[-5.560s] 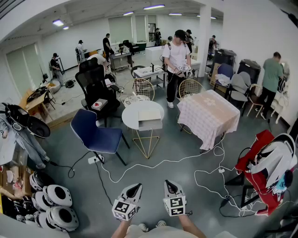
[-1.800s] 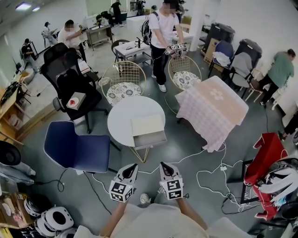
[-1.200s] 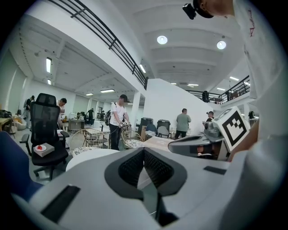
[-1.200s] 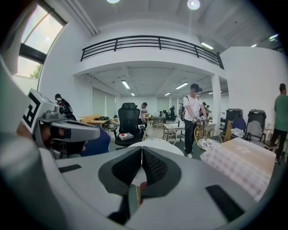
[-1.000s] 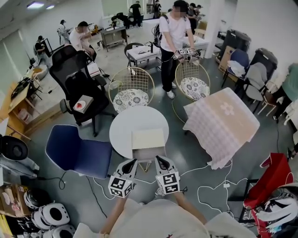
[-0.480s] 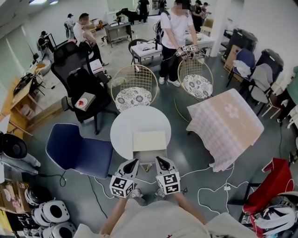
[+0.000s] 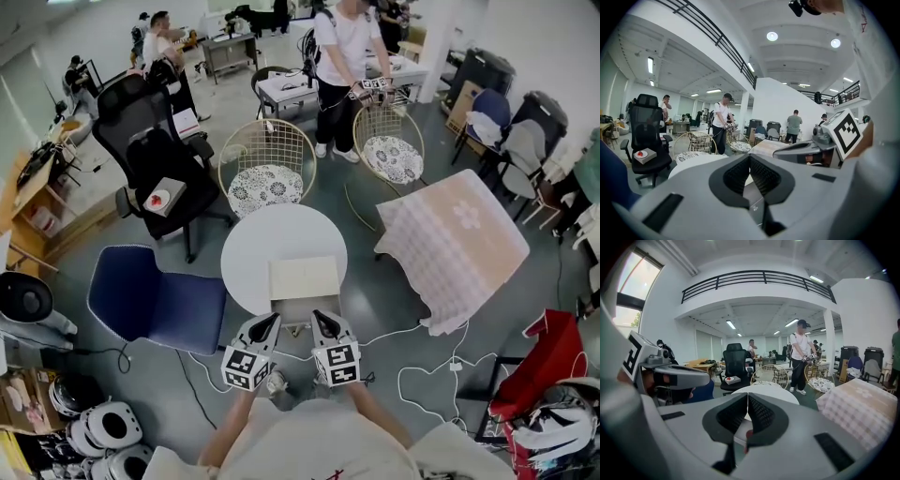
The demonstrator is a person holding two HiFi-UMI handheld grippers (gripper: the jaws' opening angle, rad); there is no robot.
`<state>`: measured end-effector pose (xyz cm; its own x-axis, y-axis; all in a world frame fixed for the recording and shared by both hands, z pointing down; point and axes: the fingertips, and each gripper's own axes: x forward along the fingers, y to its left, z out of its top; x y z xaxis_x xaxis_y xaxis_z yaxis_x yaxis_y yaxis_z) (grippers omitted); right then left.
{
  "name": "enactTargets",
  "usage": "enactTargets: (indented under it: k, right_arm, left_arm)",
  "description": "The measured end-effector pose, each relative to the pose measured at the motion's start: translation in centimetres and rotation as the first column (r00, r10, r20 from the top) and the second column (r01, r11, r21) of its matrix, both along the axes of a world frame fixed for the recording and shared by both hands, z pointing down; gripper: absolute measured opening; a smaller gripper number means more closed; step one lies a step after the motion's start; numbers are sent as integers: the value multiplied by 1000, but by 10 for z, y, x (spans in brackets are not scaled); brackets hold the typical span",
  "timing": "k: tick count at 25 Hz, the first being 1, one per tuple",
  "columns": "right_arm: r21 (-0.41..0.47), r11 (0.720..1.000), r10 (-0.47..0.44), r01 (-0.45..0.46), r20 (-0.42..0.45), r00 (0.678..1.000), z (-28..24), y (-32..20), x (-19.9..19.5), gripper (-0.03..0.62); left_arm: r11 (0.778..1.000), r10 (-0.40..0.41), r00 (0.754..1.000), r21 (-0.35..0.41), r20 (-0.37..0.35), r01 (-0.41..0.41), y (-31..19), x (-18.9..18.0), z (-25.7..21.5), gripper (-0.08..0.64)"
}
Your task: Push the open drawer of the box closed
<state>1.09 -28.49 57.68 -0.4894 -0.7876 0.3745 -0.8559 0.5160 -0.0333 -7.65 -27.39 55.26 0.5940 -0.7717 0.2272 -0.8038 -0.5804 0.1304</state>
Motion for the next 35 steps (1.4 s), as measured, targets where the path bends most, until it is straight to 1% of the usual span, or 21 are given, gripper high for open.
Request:
enactTargets:
  k: [7, 10, 14, 15, 16, 17, 18, 21, 24, 26, 29, 35]
  right_arm:
    - [-119, 993, 9, -11, -19, 1000, 49, 25, -3, 17]
    - [-191, 981, 13, -20, -38, 999, 80, 37, -6, 17]
    - [-273, 960, 34, -57, -91, 995, 126, 52, -6, 24]
    - [-288, 955, 43, -71, -101, 994, 136, 55, -5, 78]
    - [-305, 949, 51, -82, -107, 993, 145, 58, -4, 155]
    - [-326, 941, 57, -90, -111, 992, 154, 61, -4, 186]
    - [-347, 933, 63, -98, -113, 992, 162, 63, -4, 198]
    - [-386, 914, 79, -122, -127, 989, 180, 65, -1, 198]
    - [-405, 906, 77, -126, -136, 988, 192, 64, 0, 196]
    - [-417, 900, 76, -128, -140, 987, 198, 62, -1, 196]
    - [-433, 890, 80, -141, -155, 985, 210, 51, -2, 195]
    - [-481, 858, 99, -180, -188, 977, 241, 25, -3, 173]
  left_arm:
    - [996, 7, 1000, -93, -26, -10, 16, -1, 36, 12]
    - [992, 18, 999, -128, -33, -22, 19, -1, 53, 12]
    - [984, 32, 998, -173, -47, -40, 25, -1, 74, 14]
    - [983, 35, 998, -181, -51, -44, 26, 0, 79, 14]
    - [981, 39, 998, -188, -53, -48, 26, 1, 83, 14]
    - [979, 43, 998, -195, -56, -53, 26, 2, 87, 14]
    - [978, 48, 997, -201, -58, -59, 26, 2, 90, 14]
    - [975, 59, 996, -211, -63, -71, 24, 5, 95, 12]
    - [975, 56, 996, -210, -75, -71, 22, 7, 94, 14]
    - [977, 61, 996, -199, -69, -74, 21, 8, 91, 14]
    - [978, 75, 996, -191, -56, -85, 19, 6, 90, 14]
    - [974, 75, 996, -209, -46, -83, 24, 0, 91, 14]
